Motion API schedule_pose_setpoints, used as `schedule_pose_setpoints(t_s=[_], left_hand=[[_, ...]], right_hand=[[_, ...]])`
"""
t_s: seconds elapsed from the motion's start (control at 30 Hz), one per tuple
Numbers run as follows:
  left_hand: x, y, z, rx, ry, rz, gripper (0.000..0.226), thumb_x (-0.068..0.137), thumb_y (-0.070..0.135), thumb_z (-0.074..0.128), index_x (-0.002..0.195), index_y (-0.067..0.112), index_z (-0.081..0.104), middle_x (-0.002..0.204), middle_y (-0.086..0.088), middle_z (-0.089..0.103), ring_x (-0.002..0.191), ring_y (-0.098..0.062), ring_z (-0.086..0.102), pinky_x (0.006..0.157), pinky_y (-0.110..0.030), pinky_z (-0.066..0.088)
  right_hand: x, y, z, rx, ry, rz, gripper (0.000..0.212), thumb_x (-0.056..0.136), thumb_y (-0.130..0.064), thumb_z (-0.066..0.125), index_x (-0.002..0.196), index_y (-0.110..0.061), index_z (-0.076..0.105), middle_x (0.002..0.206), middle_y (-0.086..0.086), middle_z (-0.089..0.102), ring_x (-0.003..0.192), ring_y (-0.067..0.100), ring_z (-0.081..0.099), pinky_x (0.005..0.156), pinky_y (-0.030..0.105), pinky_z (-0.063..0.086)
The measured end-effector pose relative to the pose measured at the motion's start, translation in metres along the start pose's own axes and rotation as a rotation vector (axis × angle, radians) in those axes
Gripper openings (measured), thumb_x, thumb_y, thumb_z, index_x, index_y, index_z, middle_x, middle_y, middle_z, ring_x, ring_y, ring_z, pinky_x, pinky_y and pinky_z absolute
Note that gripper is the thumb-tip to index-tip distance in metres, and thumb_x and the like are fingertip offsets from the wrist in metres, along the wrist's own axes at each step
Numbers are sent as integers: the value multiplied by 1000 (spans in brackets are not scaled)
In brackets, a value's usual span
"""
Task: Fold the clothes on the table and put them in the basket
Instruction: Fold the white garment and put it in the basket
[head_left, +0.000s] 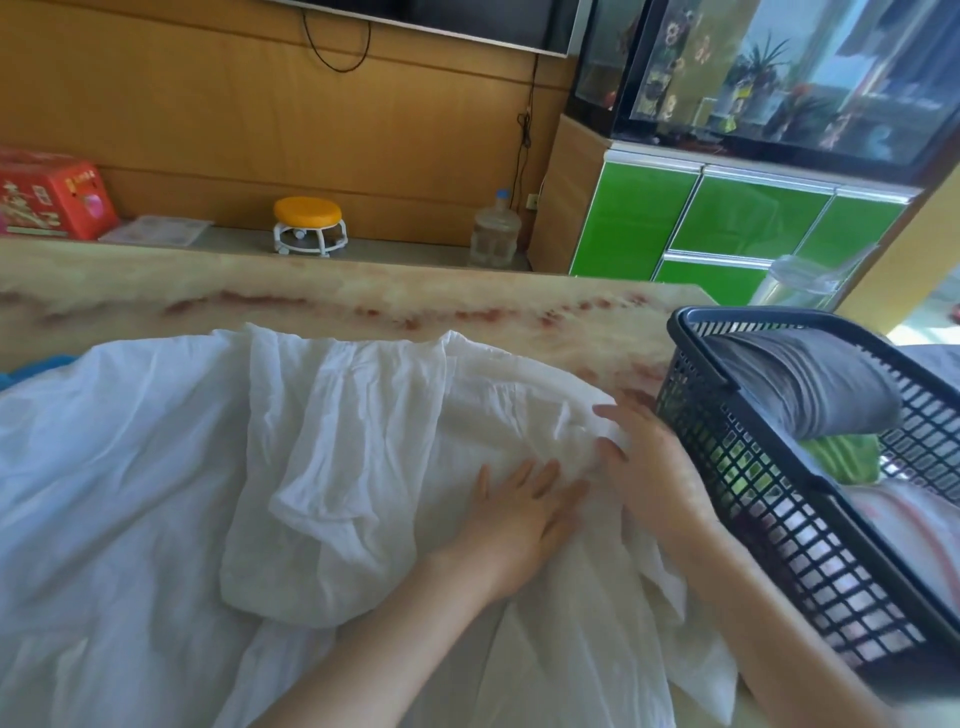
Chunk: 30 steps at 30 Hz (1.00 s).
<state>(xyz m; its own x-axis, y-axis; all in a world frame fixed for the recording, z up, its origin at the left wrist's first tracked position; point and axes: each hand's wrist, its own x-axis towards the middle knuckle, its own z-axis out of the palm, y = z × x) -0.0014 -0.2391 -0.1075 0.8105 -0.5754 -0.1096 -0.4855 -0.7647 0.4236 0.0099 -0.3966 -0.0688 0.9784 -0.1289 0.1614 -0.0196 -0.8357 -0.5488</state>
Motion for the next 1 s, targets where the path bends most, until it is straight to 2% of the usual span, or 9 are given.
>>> schedule_pose_setpoints(t_s=[0.13, 0.23, 0.33, 0.47, 0.6, 0.67, 0.77, 0.8, 1.0], left_hand=[[-10, 9, 2, -185, 161, 9, 38, 101, 30, 39, 138, 31, 46, 154, 4, 28, 142, -9, 18, 115, -35, 16], [-19, 19, 0, -316, 246, 51, 35, 99, 24, 46, 132, 28, 55, 150, 6, 37, 140, -6, 27, 113, -23, 20], [-31, 39, 3, -304, 149, 125, 35, 100, 28, 44, 134, 32, 52, 148, 12, 38, 141, -5, 22, 110, -16, 12], [-41, 55, 16, -201, 50, 132, 39, 100, 34, 41, 139, 37, 43, 153, 11, 27, 144, -6, 16, 113, -23, 10], [-45, 62, 19, -181, 19, 77, 48, 100, 36, 40, 146, 39, 27, 152, 14, 30, 143, -8, 17, 114, -27, 11], [-45, 64, 20, -178, 14, 46, 49, 100, 37, 39, 147, 39, 25, 152, 13, 31, 143, -8, 18, 114, -27, 11], [-44, 63, 20, -179, 5, 33, 44, 100, 38, 39, 144, 36, 35, 149, 10, 36, 142, -10, 21, 113, -27, 15], [-44, 63, 21, -204, 10, 33, 42, 100, 37, 40, 142, 35, 39, 147, 9, 40, 141, -11, 25, 114, -28, 18], [-43, 63, 2, -853, 130, -60, 36, 98, 37, 43, 121, 20, 65, 120, 6, 65, 116, -6, 57, 105, -27, 40]], right_hand=[[-99, 12, -10, 319, 112, 53, 29, 89, -2, 61, 106, -24, 69, 123, -10, 57, 123, 10, 51, 103, 24, 39], [-150, 29, -2, 301, 248, 83, 27, 87, -9, 65, 101, -32, 67, 126, -7, 58, 123, 10, 50, 100, 26, 39], [-171, 43, 6, 295, 325, 210, 30, 84, -6, 69, 104, -29, 67, 128, -2, 58, 116, 23, 55, 97, 42, 44], [-172, 44, -1, 443, 347, 397, 32, 83, -17, 72, 110, -29, 62, 111, 5, 63, 91, 21, 59, 82, 30, 46], [-169, 44, -5, 546, 360, 502, 51, 80, -22, 75, 127, -16, 56, 107, -2, 64, 98, 16, 60, 92, 33, 46], [-168, 46, -2, 506, 319, 533, 45, 79, -28, 76, 119, -13, 62, 100, -2, 65, 97, 20, 61, 91, 36, 47], [-168, 46, 1, 425, 345, 484, 10, 79, -27, 74, 81, -19, 69, 78, 0, 68, 83, 29, 61, 79, 40, 49], [-168, 42, -2, 433, 373, 466, 11, 81, -23, 73, 72, -22, 66, 72, 0, 66, 79, 29, 61, 74, 39, 48], [-146, -4, -43, 653, 473, 192, 15, 91, -21, 63, 76, -18, 64, 66, -1, 65, 62, 11, 58, 60, 27, 45]])
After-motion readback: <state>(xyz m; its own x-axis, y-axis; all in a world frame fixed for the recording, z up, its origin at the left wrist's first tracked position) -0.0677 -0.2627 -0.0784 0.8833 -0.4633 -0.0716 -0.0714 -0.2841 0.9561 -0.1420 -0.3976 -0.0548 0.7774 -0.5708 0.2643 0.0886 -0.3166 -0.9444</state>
